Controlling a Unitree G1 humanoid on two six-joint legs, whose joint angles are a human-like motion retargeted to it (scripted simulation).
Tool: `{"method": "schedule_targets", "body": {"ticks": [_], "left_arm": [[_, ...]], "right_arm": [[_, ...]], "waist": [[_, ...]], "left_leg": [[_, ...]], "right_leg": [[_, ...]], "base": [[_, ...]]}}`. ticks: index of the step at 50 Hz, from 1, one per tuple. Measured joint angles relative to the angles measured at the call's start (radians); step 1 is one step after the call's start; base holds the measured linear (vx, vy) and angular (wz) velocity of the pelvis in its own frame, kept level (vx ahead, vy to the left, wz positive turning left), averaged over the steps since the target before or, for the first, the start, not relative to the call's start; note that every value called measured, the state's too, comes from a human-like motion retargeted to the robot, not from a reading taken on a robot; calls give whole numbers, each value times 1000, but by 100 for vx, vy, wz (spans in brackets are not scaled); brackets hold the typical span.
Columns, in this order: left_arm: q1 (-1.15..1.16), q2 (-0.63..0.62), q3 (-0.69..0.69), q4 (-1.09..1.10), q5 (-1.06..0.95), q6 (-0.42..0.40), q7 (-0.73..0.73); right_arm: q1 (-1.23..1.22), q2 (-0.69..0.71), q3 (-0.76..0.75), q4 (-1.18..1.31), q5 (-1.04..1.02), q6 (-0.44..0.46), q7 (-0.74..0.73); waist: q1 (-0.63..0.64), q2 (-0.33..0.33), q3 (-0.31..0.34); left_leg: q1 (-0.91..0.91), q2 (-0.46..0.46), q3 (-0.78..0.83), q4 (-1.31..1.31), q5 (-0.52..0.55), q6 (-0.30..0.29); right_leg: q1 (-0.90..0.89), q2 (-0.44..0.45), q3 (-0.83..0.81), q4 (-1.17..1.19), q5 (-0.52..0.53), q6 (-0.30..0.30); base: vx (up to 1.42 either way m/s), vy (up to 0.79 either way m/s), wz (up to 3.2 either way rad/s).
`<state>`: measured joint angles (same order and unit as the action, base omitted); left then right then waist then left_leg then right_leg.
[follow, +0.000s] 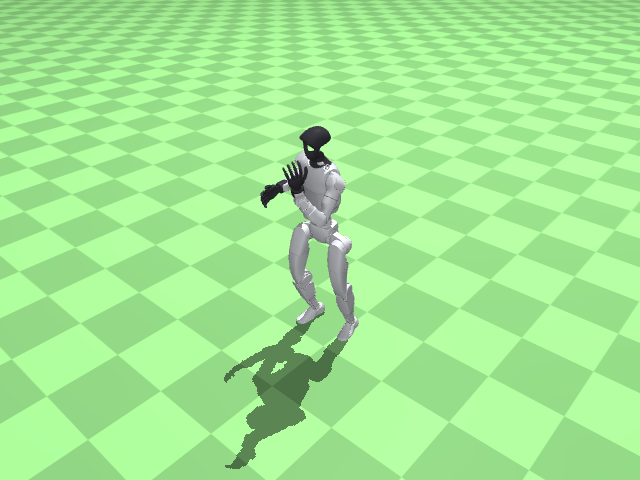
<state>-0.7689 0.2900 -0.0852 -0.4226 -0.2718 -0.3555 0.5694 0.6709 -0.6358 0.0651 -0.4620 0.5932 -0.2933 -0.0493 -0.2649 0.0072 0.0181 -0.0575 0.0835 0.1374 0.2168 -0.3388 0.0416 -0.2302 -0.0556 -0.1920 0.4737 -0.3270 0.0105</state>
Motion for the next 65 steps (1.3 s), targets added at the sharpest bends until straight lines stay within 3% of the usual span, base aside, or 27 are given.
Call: {"method": "schedule_targets", "body": {"ticks": [3, 5, 8, 12, 15, 18, 20, 22, 23, 25, 27, 29, 33, 35, 38, 40, 43, 45, 48, 50, 51, 55, 57, 61, 63, 65], "left_arm": [[171, -11, 20, -88, -124, -20, -60], [317, 15, 27, -118, -141, -8, -114], [567, 88, 24, -105, -174, 28, -249], [951, 166, -7, 39, -120, 109, -278], [1240, 242, 17, 88, -119, 152, -329], [1412, 380, 69, 39, 4, 136, -329], [1480, 438, 127, 6, 92, 69, -265], [1499, 396, 149, 4, 57, 69, -269], [1495, 362, 163, 6, 46, 73, -274], [1439, 273, 155, 20, 38, 83, -286], [1339, 189, 135, 46, 74, 93, -302], [1156, 107, 85, 98, 75, 93, -304], [579, 14, -33, 200, 37, 41, -158], [320, 5, -40, 184, 23, 20, -133], [93, 23, 3, 113, 43, -32, -119], [36, 55, 22, 77, 190, 33, -24], [96, 52, 34, -21, 122, 9, -31], [178, 48, 57, -69, 61, -1, -94], [365, 51, 68, -99, 33, 5, -168], [532, 63, 68, -88, -10, 20, -240], [634, 75, 73, -65, -45, 34, -275], [1070, 144, 131, 76, -148, 119, -396], [1271, 192, 142, 116, -166, 146, -441], [1521, 352, 115, 46, -227, 93, -431], [1577, 392, 129, 4, -212, 57, -379], [1586, 359, 157, -9, -175, 37, -310]], "right_arm": [[-53, 46, 36, 84, 10, 56, 21], [-167, 112, 95, 199, -36, 96, 29], [-416, 178, 186, 391, -240, 113, -21], [-814, 208, 290, 394, -244, 81, -188], [-1059, 247, 250, 242, -247, 81, -184], [-1106, 308, 147, 56, -279, 37, -237], [-1073, 336, 111, -63, -220, -8, -186], [-1039, 337, 101, -136, -238, -15, -170], [-1025, 302, 89, -154, -391, 3, -191], [-954, 322, 147, -208, -180, -24, -106], [-844, 282, 175, -208, -135, -20, -46], [-727, 239, 196, -147, -206, -11, -46], [-517, 201, 214, 128, -477, 10, -93], [-375, 168, 175, 183, -507, 4, -70], [-170, 72, 92, 110, -477, -47, -55], [-60, 1, 14, 33, -306, -56, -55], [14, 13, -15, 30, -203, -30, -29], [2, 46, 1, 63, -170, 0, 2], [-119, 101, 66, 160, -160, 61, 40], [-257, 152, 111, 244, -112, 116, 66], [-346, 185, 126, 274, -101, 132, 49], [-824, 338, 163, 309, -151, 105, -95], [-1036, 399, 145, 254, -173, 91, -104], [-1190, 419, 163, 67, -226, 32, -165], [-1180, 382, 176, -30, -232, 9, -165], [-1155, 338, 191, -101, -229, -6, -146]], "waist": [[24, -52, -36], [74, -104, -24], [169, -132, 55], [274, -59, 225], [321, -72, 225], [391, -141, 137], [430, -184, 87], [443, -192, 50], [441, -185, 40], [408, -138, 35], [349, -75, 57], [304, -31, 97], [235, -52, 156], [203, -55, 167], [156, -24, 133], [122, 4, 90], [95, 21, 33], [97, -3, 16], [126, -108, 26], [150, -159, 39], [168, -161, 54], [234, -104, 138], [254, -88, 147], [321, -162, 72], [351, -209, 31], [350, -213, 4]], "left_leg": [[22, -82, -30, -45, 115, 2], [-6, -129, -18, 58, 96, 42], [-194, -110, 39, 605, -97, 80], [-330, -26, 27, 1132, -265, 70], [-407, -5, 31, 1228, -291, 88], [-397, -47, 58, 1016, -284, 132], [-328, -78, 99, 749, -240, 183], [-214, -83, 134, 433, -145, 141], [-153, -83, 145, 285, -81, 111], [-54, -61, 151, 79, 45, 43], [23, -20, 150, 6, 75, -17], [74, 19, 131, -2, -22, -41], [-27, 7, 28, 202, -278, 34], [-96, -7, -23, 299, -305, 55], [-69, -22, -63, 148, -175, 58], [-30, -22, -65, -5, -15, 36], [-11, -30, -81, -131, 219, -36], [-5, -69, -107, -154, 294, -45], [-80, -203, -141, 95, 189, 43], [-225, -259, -107, 462, 53, 59], [-286, -245, -72, 640, -4, 54], [-426, -93, 12, 1171, -187, 82], [-441, -49, 9, 1230, -223, 101], [-356, -91, 23, 954, -207, 136], [-242, -129, 44, 657, -165, 113], [-117, -143, 41, 328, -82, 55]], "right_leg": [[128, -41, -15, -321, 137, 80], [168, -79, 23, -387, 168, 112], [210, -110, 69, -369, 27, 93], [246, -56, 137, -248, -159, -7], [153, -41, 190, -84, -197, -24], [159, -79, 202, -190, -70, 47], [184, -111, 210, -294, 76, 93], [200, -102, 228, -349, 200, 115], [211, -87, 233, -370, 246, 115], [244, -47, 206, -386, 284, 92], [274, -14, 119, -309, 220, 52], [220, -12, 30, -43, 70, 28], [-12, -100, -12, 551, -187, 2], [-65, -105, -1, 643, -227, -1], [-71, -46, 29, 500, -173, 13], [-46, 1, 49, 302, -87, 12], [38, 44, 86, -33, 87, 13], [97, 41, 143, -206, 201, 32], [174, -43, 231, -347, 315, 104], [204, -100, 234, -373, 251, 124], [217, -109, 231, -370, 160, 109], [223, -63, 292, -300, -126, -13], [182, -30, 325, -231, -142, -30], [179, -57, 355, -309, 28, 53], [198, -77, 384, -377, 157, 121], [209, -66, 397, -414, 255, 163]], "base": [[15, -14, 1], [5, -14, -48], [-1, -10, -74], [-1, -3, -113], [11, -1, -80], [26, 3, -9], [26, 11, -4], [22, 16, -25], [17, 17, -24], [11, 17, 9], [6, 19, 60], [0, 20, 71], [-4, 12, 118], [3, 7, 135], [10, 3, 64], [12, -1, 22], [10, -6, 23], [5, -6, 28], [1, -3, 15], [0, 0, 0], [-3, -3, -36], [-4, -2, -104], [2, 0, -92], [17, -1, -27], [22, 5, -31], [16, 11, -22]]}}
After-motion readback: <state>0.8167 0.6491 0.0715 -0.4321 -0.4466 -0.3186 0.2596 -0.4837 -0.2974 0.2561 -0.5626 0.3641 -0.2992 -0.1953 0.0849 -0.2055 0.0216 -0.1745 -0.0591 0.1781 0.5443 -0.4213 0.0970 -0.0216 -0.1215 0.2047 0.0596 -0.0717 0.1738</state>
